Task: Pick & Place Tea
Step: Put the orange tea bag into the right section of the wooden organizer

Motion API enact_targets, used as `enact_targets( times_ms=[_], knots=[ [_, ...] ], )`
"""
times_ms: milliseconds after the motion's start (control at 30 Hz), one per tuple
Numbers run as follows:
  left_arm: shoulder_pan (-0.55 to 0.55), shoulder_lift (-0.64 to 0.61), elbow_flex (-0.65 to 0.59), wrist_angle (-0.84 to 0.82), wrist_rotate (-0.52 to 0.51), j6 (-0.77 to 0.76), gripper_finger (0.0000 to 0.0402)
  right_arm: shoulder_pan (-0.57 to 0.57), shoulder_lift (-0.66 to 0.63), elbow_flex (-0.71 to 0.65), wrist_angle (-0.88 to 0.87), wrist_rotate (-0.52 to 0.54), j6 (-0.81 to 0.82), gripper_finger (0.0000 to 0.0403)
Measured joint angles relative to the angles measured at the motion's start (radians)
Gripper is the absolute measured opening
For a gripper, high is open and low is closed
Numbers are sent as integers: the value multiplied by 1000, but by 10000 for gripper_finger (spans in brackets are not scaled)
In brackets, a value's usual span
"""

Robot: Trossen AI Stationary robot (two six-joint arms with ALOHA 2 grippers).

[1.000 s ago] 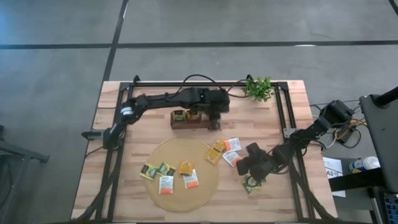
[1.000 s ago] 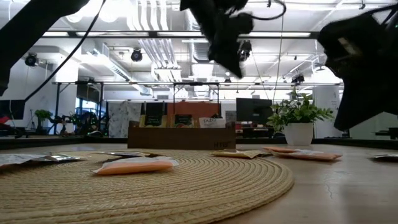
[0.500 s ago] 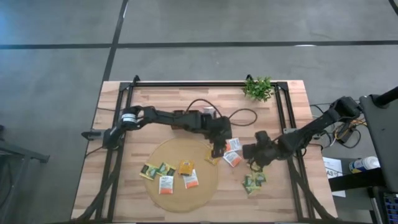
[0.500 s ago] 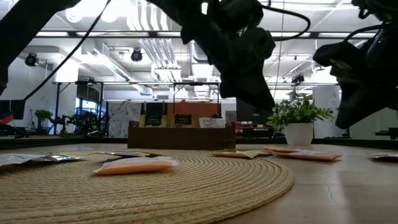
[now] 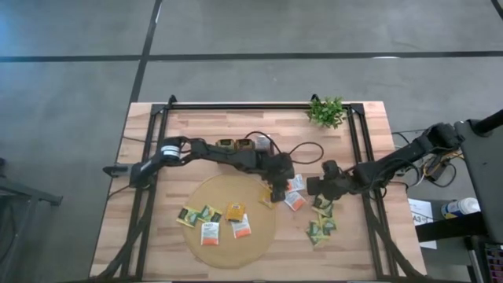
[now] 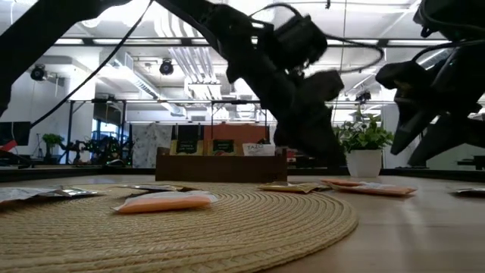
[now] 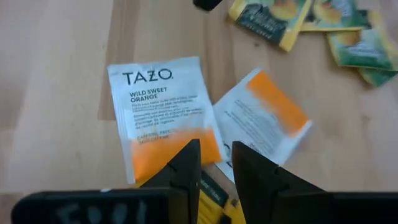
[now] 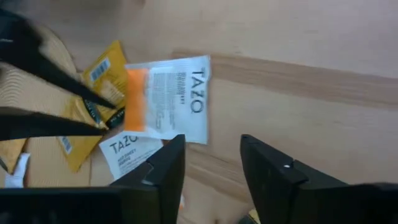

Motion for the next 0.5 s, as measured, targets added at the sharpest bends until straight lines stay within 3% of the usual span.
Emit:
enact_targets(
  times_ms=[500],
  knots=[
    [3, 28, 2, -31, -10, -14, 85, -13, 144, -18, 97, -32, -7, 166]
  ],
)
